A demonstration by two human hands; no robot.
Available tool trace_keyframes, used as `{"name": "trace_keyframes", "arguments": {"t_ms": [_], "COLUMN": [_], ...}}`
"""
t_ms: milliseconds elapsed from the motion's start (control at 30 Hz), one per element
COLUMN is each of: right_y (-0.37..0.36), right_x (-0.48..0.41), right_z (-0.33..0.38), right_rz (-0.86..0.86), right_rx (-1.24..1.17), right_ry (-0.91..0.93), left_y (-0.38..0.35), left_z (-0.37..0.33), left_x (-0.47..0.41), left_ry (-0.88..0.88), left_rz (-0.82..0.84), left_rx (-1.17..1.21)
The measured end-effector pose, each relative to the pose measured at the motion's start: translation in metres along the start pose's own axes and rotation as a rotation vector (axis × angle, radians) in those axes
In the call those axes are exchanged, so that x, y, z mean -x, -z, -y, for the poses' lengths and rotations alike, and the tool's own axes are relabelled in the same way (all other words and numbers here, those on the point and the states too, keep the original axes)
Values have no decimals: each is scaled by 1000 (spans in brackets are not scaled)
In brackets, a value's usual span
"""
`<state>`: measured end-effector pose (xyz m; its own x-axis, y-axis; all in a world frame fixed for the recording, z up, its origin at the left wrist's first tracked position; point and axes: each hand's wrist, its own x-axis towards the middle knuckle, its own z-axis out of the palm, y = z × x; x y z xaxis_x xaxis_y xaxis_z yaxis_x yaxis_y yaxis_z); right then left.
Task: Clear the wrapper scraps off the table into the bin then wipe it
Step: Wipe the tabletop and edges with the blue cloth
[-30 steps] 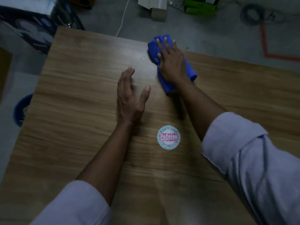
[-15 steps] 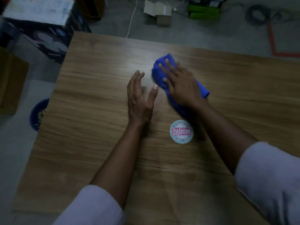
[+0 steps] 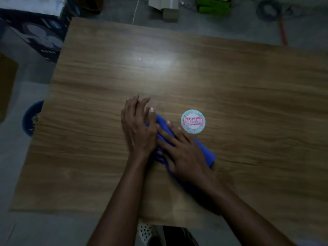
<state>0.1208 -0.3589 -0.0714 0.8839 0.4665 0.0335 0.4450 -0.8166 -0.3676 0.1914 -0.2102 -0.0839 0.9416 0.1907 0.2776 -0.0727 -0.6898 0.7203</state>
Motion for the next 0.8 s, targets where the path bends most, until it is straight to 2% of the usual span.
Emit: {"name": "trace_keyframes", "arguments": {"t_ms": [67,100,233,300,367,433,533,633,700,800], "right_y": [2,3,21,26,15,-3,-24,-25,-20,-10], "right_x": [-16,-30,-92,-107,-107,-83,-3,63,66,21], "right_z": [-20,-30,-73,-75,-53,-13,55,68,43,-3], "right_rz": [-26,-51,-150,-176,-182,-178,-83,-31,-31,-99], "right_rx": [45,70,124,96,85,69,-5,-26,17,111], "right_ry": [-1,-60,-431,-550,-514,-337,-85,73,48,-159], "left_y": [3,6,25,37,48,55,69,78,82,86], "left_z": [1,1,4,7,8,8,11,19,26,32], "left_x": [12,18,38,46,55,63,82,98,109,120], "left_ry": [4,8,19,41,54,17,-86,-141,-145,-70], "left_rz": [6,15,-31,-80,-98,-79,-38,7,18,-17], "left_rx": [-26,-23,27,46,42,-1,-63,-87,-84,-62]}}
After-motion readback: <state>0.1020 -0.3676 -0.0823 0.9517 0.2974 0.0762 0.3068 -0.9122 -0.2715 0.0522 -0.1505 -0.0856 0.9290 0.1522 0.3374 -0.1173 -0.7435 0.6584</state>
